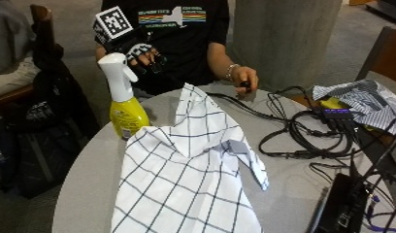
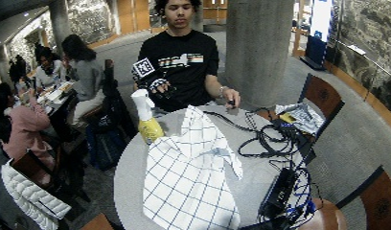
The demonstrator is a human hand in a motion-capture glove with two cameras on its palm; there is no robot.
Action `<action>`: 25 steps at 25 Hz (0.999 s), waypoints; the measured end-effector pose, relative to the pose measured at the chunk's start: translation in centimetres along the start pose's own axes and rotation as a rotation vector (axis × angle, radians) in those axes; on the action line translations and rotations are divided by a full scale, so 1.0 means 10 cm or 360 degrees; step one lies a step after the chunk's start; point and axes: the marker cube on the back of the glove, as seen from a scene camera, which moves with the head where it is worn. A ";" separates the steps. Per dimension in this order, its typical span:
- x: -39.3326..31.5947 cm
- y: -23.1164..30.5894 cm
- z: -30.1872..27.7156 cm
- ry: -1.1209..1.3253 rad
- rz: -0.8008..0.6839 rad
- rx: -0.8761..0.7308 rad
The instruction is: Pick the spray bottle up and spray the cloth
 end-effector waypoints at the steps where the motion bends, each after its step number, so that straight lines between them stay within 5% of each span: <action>1: 0.00 0.00 0.00 0.0003 0.0006 -0.0007; 25: 0.13 -0.22 0.26 -0.0121 0.0121 -0.0407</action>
